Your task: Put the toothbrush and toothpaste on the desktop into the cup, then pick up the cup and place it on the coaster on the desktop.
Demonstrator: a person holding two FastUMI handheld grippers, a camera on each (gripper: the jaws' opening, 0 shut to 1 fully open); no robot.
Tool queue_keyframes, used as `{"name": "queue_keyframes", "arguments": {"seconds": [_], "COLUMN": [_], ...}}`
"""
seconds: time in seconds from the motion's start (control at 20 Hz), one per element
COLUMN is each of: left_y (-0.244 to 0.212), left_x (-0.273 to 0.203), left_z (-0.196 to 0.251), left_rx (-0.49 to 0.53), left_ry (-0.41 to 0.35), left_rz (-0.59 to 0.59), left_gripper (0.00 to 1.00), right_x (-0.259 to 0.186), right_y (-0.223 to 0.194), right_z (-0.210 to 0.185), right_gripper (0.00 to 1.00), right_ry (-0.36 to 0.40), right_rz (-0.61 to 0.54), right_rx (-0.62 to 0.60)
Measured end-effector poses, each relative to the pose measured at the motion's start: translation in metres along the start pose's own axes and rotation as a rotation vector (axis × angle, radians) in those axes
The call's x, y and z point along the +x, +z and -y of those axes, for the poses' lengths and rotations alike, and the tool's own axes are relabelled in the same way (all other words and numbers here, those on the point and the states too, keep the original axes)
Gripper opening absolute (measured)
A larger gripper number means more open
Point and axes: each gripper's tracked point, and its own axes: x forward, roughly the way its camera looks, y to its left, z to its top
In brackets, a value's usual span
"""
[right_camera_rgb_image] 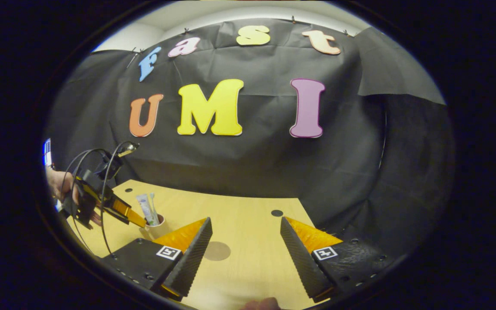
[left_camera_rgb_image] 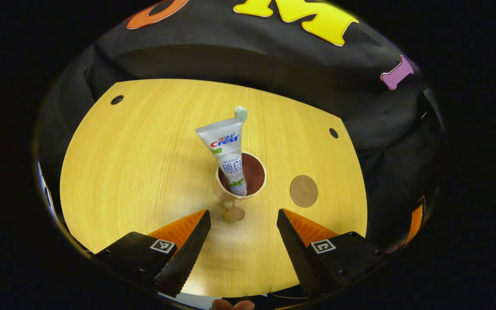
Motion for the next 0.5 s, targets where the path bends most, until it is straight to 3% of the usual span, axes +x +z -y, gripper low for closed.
{"name": "queue_keyframes", "arguments": {"seconds": [0.2,0.5], "left_y": [-0.005,0.005], "left_x": [0.023,0.021], "left_z": [0.001,-0.015], "left_rx": [0.027,0.128], "left_ry": [0.009,0.092], "left_rz": [-0.126,-0.209], "left_gripper": [1.0,0.92], "right_x": [0.001,0.005], "right_y": [-0.006,-0.012], "right_z": [0.008,0.008], "right_gripper": [0.97,0.95], "right_ry": [-0.017,-0.022], "right_rz": [-0.025,-0.036], "right_rx": [0.008,0.03]}}
